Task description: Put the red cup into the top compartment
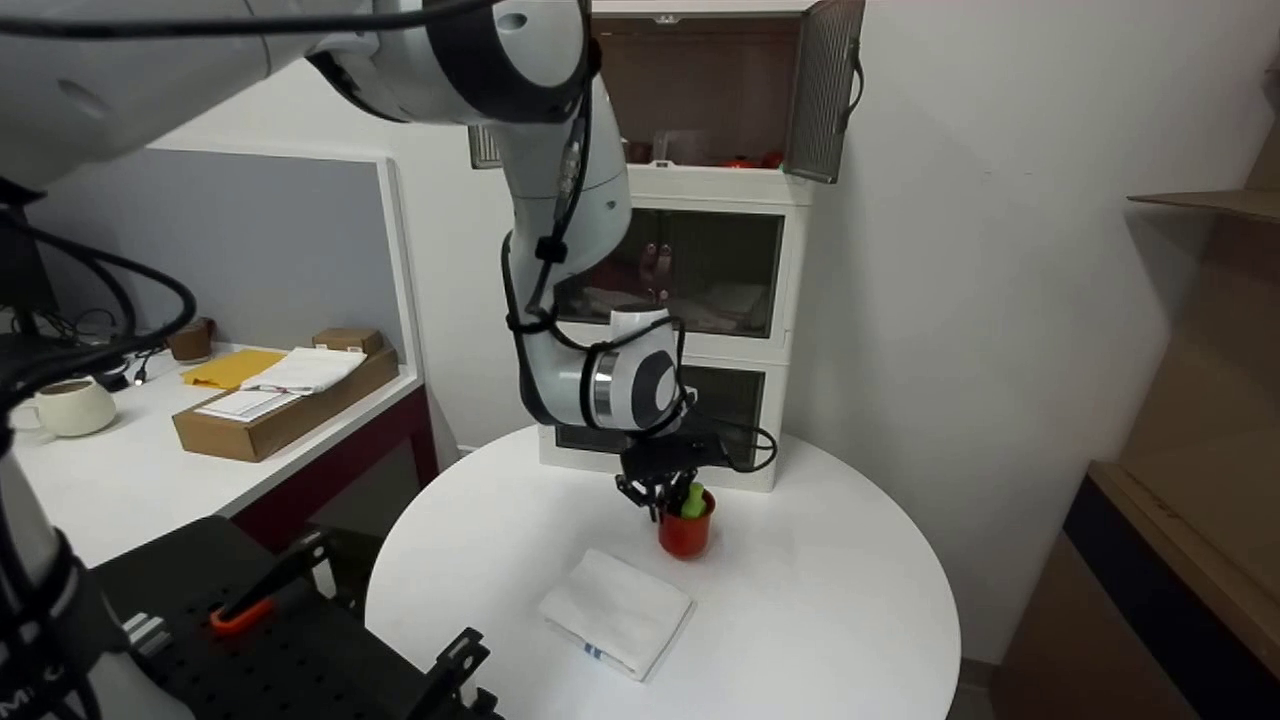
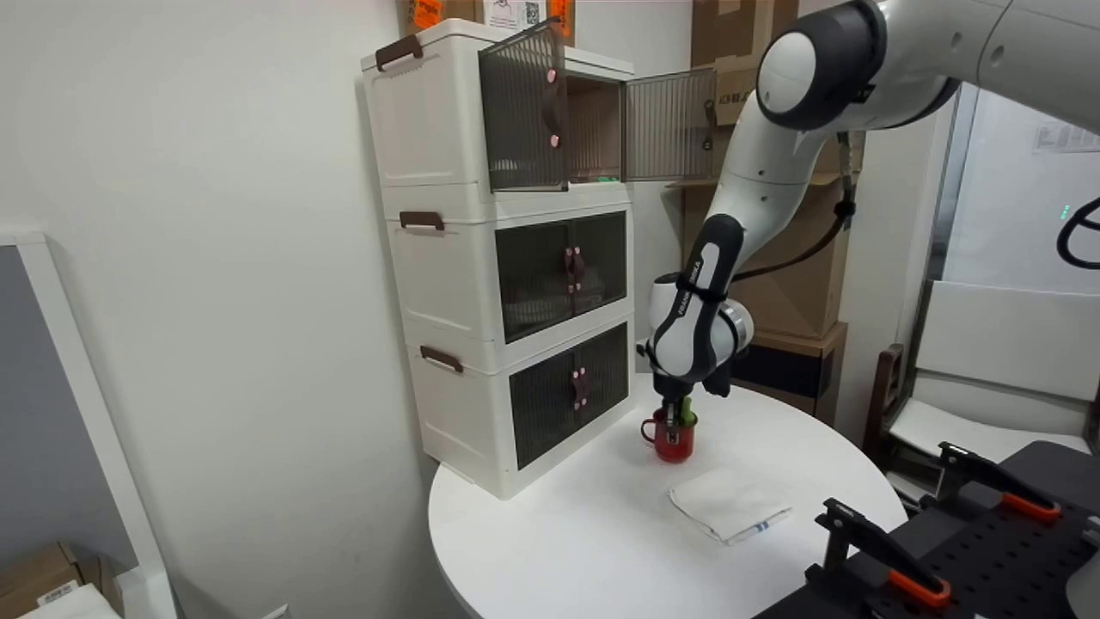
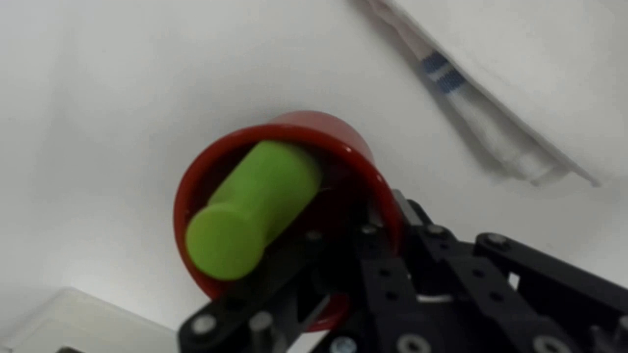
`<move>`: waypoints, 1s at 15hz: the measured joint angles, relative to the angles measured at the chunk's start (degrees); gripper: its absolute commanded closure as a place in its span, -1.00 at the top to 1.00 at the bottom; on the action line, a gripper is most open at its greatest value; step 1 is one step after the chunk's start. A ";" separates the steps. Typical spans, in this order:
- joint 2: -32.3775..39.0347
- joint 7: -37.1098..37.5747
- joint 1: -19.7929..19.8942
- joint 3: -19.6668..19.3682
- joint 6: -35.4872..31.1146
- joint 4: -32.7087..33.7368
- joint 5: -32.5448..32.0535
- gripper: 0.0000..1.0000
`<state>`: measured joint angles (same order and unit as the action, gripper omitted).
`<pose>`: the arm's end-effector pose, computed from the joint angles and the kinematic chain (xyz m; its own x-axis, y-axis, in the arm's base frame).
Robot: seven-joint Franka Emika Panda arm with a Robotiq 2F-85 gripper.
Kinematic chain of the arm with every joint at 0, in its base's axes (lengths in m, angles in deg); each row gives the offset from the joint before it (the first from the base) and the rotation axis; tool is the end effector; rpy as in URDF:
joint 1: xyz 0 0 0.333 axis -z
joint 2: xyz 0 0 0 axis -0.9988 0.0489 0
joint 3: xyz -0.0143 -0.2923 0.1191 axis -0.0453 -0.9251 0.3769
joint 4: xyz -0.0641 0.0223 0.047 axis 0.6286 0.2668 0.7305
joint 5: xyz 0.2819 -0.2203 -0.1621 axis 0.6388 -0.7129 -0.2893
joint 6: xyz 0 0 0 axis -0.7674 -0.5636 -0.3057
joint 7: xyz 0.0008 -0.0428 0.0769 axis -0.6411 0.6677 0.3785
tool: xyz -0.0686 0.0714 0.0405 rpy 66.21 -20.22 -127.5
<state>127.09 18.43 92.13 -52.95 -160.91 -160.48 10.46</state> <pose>0.6089 -0.0405 -0.0127 0.7084 0.7058 -0.0027 0.6986 -0.7007 0.1451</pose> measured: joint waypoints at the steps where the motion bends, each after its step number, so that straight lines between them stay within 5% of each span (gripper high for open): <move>1: -2.12 -2.56 1.96 2.49 0.18 -1.74 -0.27 -0.97; 7: -19.22 -14.86 11.97 13.50 3.85 -15.02 0.43 -0.97; 12: -34.13 -22.10 14.06 13.94 6.76 -24.14 2.78 -0.97; 15: -42.12 -25.29 14.59 14.34 3.36 -27.62 10.32 -0.97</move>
<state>84.96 -6.86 106.72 -38.62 -157.55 -188.10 20.78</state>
